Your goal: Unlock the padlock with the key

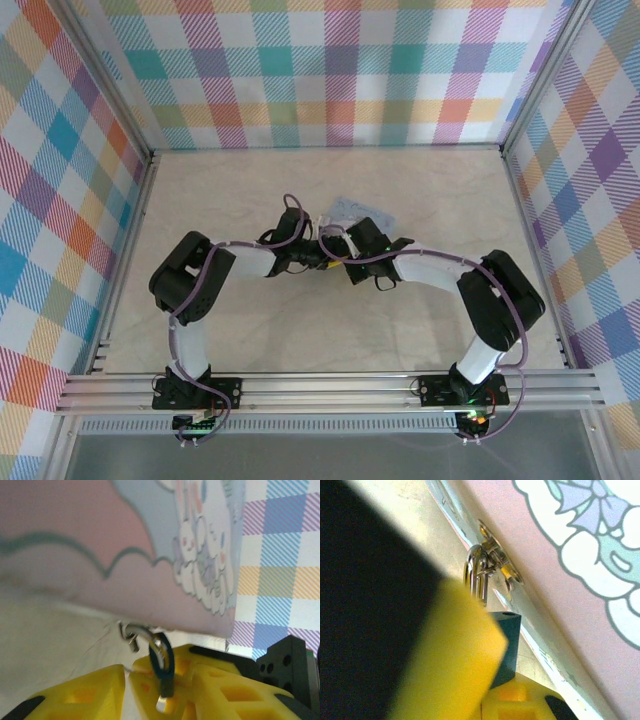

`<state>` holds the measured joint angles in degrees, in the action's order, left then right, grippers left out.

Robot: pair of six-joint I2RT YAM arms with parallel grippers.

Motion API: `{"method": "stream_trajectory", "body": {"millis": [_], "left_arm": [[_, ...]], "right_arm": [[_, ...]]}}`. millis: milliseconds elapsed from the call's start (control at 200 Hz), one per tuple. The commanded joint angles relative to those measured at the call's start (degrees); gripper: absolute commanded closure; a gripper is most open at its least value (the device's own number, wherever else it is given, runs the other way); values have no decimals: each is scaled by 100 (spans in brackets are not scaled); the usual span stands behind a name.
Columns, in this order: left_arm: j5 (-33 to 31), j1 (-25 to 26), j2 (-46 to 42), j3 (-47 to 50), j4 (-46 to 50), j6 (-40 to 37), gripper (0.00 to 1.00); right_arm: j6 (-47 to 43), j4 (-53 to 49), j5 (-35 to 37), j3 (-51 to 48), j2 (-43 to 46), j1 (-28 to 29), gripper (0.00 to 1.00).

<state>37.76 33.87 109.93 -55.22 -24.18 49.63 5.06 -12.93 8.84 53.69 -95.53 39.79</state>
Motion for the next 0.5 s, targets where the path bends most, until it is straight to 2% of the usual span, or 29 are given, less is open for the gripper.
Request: {"method": "stream_trajectory", "body": {"millis": [0, 45, 190, 390, 495], "left_arm": [[-227, -55, -341, 263, 126, -136, 56], [-291, -81, -444, 335, 195, -182, 53], [-484, -190, -832, 471, 563, -394, 52], [-1069, -517, -1545, 610, 1135, -724, 51], [-1515, -643, -1834, 444, 1613, -1017, 47]], "right_arm": [[-89, 295, -240, -128, -36, 20, 100], [-109, 321, -296, -152, -36, 20, 100], [-195, 445, -434, -277, -10, 20, 100], [-289, 502, -466, -385, 67, 16, 100], [-368, 519, -410, -449, 140, 20, 100]]}}
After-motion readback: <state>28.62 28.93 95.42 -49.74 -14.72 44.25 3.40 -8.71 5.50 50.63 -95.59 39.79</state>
